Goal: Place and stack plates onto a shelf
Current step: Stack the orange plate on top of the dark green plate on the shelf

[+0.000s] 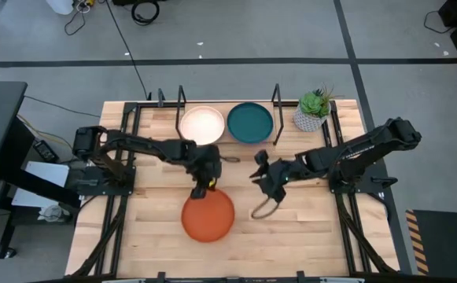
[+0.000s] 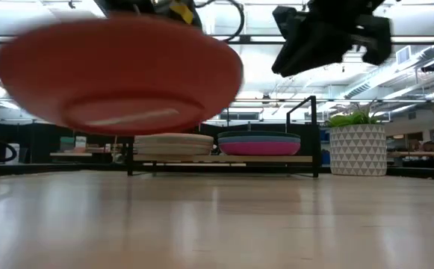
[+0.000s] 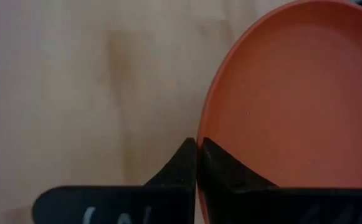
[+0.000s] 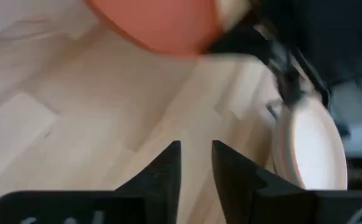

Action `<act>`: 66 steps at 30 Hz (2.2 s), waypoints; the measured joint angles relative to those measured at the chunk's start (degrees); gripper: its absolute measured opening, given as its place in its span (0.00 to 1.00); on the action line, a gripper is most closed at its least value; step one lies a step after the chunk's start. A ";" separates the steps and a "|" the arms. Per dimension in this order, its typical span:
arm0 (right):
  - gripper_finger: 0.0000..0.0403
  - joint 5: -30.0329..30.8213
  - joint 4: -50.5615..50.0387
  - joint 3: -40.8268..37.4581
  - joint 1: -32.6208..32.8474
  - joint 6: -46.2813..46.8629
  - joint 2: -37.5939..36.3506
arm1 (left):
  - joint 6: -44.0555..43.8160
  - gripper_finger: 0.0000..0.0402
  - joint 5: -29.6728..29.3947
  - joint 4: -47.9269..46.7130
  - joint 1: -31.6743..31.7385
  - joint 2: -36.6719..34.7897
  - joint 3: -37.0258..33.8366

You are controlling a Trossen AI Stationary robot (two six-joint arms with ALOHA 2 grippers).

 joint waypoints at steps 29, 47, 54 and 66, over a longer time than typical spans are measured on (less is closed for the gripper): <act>0.26 22.76 31.35 -0.90 9.23 -28.74 23.60 | -13.27 0.05 1.47 7.57 10.05 -0.15 0.00; 0.17 33.80 29.17 -0.88 5.97 -24.27 22.99 | 0.67 0.61 -15.00 8.07 12.98 -15.31 -0.10; 0.17 37.11 28.96 -0.88 -4.04 -15.91 22.34 | 6.63 0.61 -27.93 22.09 5.02 -21.89 -9.99; 0.17 44.37 19.49 -0.88 -13.53 -4.42 22.53 | 2.80 0.61 -31.03 26.71 3.72 -31.10 -20.30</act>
